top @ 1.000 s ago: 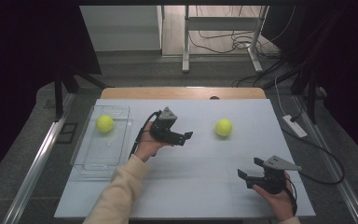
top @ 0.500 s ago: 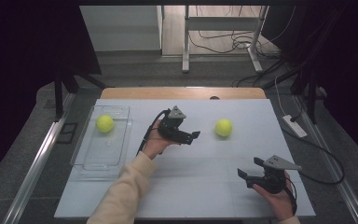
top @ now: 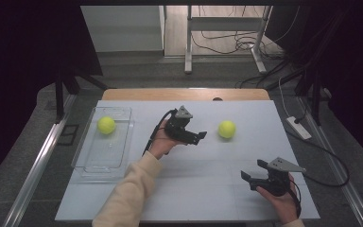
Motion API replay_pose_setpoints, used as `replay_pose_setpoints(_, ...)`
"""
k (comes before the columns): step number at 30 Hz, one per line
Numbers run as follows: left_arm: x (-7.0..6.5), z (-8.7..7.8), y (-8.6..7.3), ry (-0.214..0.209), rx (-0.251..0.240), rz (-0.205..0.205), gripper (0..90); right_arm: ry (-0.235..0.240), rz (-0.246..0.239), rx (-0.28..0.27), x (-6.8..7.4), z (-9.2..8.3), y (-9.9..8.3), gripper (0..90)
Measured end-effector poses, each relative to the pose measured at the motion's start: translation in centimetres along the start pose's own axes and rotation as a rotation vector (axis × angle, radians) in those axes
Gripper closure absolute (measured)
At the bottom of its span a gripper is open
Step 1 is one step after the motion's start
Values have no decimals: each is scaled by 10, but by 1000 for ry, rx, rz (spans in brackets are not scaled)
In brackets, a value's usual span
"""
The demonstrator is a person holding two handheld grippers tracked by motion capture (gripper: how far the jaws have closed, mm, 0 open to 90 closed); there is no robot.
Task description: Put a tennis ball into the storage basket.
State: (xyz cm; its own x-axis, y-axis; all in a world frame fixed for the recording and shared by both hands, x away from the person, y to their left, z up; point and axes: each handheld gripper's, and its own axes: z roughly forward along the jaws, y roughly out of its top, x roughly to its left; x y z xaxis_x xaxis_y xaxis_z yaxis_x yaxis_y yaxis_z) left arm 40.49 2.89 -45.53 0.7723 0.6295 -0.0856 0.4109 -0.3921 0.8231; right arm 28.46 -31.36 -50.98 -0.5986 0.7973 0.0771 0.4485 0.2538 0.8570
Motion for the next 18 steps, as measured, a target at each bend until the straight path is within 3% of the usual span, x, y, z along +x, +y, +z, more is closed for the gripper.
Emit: replay_pose_setpoints(18, -3, 14, 12, -19, -2, 14, 97, -1, 6, 0, 0, -1, -1, 142)
